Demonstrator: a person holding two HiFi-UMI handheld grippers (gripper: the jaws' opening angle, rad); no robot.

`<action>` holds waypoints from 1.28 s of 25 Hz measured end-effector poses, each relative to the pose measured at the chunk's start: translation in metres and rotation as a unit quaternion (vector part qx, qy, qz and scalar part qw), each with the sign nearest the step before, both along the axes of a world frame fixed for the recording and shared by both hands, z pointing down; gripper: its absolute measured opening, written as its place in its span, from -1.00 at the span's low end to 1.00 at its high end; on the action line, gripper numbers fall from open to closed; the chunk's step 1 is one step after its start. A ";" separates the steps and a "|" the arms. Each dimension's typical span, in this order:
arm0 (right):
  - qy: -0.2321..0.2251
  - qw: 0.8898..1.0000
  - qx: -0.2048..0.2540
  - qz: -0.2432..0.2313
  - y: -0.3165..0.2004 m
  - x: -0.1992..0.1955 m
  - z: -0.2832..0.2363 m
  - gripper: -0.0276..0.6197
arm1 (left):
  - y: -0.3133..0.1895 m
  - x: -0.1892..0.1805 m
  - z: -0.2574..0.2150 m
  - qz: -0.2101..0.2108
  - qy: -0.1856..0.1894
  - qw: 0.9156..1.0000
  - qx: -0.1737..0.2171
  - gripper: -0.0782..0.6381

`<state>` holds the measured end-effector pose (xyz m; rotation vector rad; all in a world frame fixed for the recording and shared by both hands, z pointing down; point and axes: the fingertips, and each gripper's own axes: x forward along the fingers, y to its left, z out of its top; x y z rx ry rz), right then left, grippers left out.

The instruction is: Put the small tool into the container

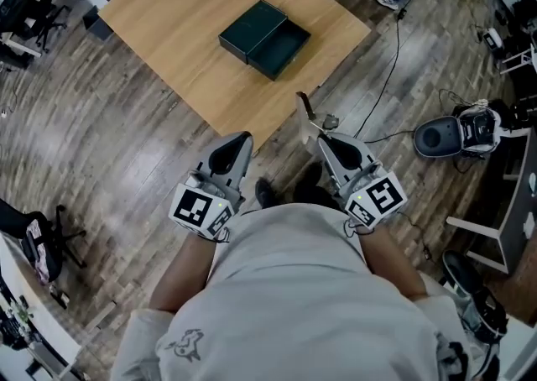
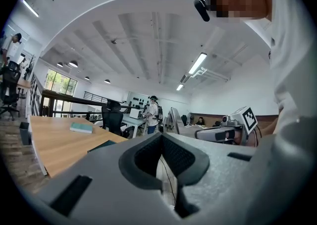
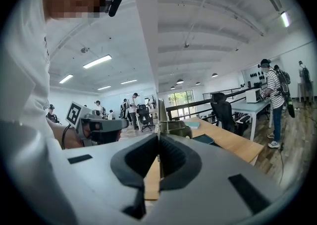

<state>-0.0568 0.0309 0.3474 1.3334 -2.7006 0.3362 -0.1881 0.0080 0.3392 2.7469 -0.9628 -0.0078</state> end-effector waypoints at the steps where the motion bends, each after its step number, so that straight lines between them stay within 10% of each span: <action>1: 0.000 1.000 0.000 -0.001 -0.004 0.001 0.000 -0.89 | -0.003 0.001 0.000 -0.001 -0.001 1.000 0.000 -0.76; 12: -0.014 0.999 0.012 -0.044 -0.062 0.018 -0.003 -0.89 | -0.044 0.015 -0.006 -0.047 -0.015 0.999 0.010 -0.76; 32: -0.031 0.993 0.011 -0.118 -0.153 0.145 0.001 -0.89 | -0.119 0.152 -0.011 -0.104 -0.039 0.994 0.015 -0.76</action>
